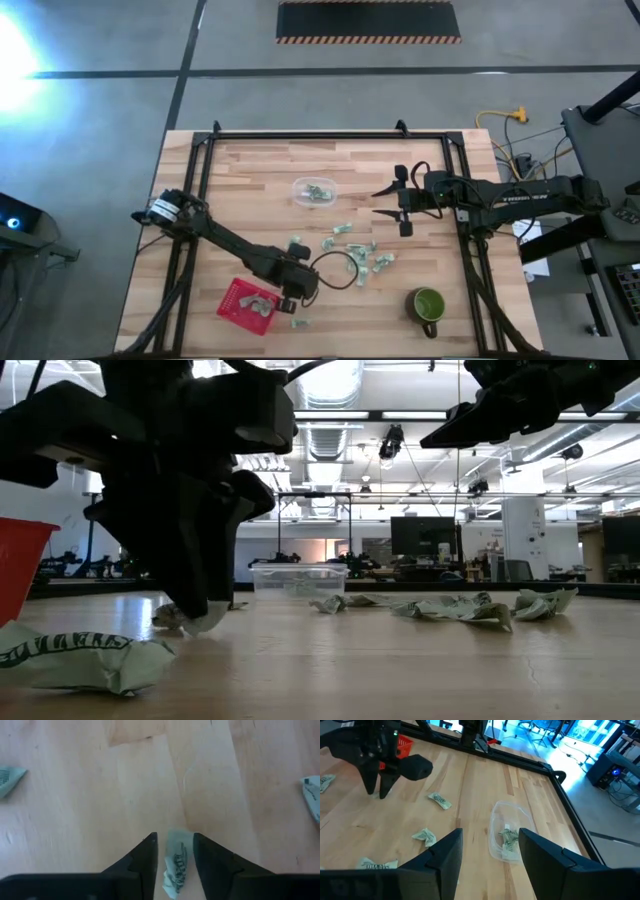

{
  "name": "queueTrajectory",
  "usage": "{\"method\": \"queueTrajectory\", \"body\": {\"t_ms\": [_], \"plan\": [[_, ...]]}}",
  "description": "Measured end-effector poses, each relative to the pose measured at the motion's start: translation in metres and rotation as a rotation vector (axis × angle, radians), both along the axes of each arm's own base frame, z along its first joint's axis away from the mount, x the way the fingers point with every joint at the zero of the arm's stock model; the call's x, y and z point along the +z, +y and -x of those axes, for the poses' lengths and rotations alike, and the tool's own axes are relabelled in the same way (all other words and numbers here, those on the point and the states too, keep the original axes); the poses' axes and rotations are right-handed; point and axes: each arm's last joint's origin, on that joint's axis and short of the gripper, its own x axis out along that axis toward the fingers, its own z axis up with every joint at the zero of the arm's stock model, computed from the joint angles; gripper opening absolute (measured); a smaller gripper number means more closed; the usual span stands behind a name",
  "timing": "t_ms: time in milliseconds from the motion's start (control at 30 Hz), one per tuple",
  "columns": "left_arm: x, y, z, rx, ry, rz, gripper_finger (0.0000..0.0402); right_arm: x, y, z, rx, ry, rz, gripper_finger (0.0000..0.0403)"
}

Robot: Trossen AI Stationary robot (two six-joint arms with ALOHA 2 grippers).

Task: Pick and place items into bin
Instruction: Put the stevia packet into the orange bin

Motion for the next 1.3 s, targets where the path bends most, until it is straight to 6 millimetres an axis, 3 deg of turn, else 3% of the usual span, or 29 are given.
{"method": "queueTrajectory", "body": {"t_ms": [367,633,900,1133,1300], "plan": [[0.000,0.001,0.002,-0.035,0.019,-0.017,0.0004,0.000,0.000,0.000,0.000,0.000,0.000,0.0183],[0.007,0.000,-0.002,-0.055,-0.020,-0.053,0.0001,0.000,0.000,0.000,0.000,0.000,0.000,0.0183],[0.033,0.001,-0.002,-0.063,-0.086,-0.072,0.0000,0.000,0.000,0.000,0.001,0.000,0.000,0.0183],[0.062,0.001,0.020,-0.018,-0.065,-0.071,0.0000,0.000,0.000,0.000,0.001,0.002,0.000,0.0183],[0.080,-0.011,0.042,0.009,-0.062,-0.054,0.0000,-0.001,0.000,0.000,0.001,0.003,0.000,0.0183]]}}
